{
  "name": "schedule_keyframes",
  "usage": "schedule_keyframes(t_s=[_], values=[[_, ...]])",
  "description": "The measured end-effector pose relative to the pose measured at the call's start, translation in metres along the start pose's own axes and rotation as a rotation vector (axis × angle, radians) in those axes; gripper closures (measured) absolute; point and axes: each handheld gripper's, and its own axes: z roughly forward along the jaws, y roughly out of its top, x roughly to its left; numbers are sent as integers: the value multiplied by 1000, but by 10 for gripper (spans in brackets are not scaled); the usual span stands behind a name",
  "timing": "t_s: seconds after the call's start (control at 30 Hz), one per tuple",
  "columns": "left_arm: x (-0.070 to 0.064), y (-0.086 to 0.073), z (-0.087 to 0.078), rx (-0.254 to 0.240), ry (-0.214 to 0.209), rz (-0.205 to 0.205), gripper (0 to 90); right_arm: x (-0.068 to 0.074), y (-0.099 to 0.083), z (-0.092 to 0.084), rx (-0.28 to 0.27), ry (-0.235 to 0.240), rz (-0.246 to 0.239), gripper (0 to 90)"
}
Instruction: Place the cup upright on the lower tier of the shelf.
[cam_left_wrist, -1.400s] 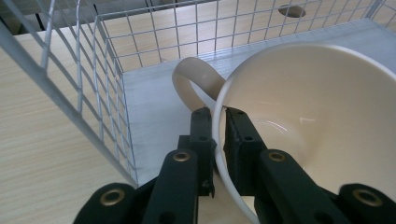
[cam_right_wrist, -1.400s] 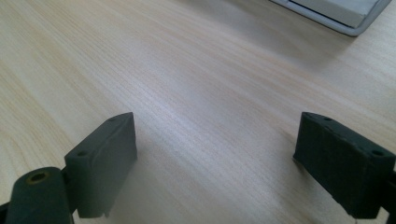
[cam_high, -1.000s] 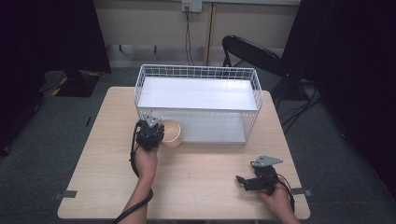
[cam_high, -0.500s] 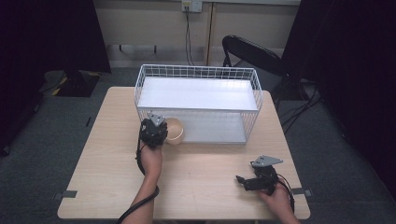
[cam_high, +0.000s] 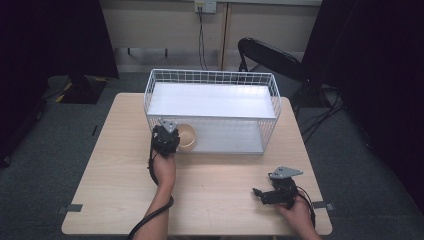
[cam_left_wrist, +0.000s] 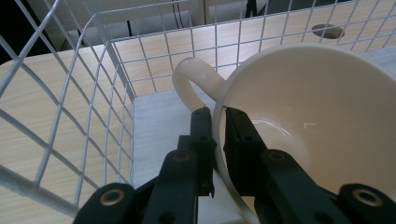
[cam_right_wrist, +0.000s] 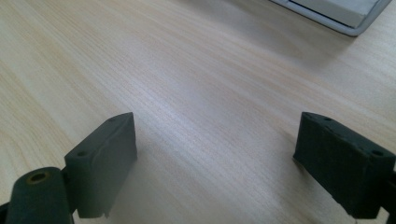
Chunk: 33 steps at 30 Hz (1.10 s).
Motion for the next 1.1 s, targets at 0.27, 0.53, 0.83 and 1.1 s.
schedule_keyframes(t_s=[0.27,0.53,0.83,1.1], values=[[-1,-2,2,-6,19,-6,820,0,0,0,0,0,-1,121],[-1,-1,3,-25,13,-19,787,0,0,0,-1,0,-1,121],[2,6,2,-38,16,-28,616,0,0,0,-1,0,-1,120],[0,6,-4,-35,-28,-18,546,0,0,0,0,0,-1,120]])
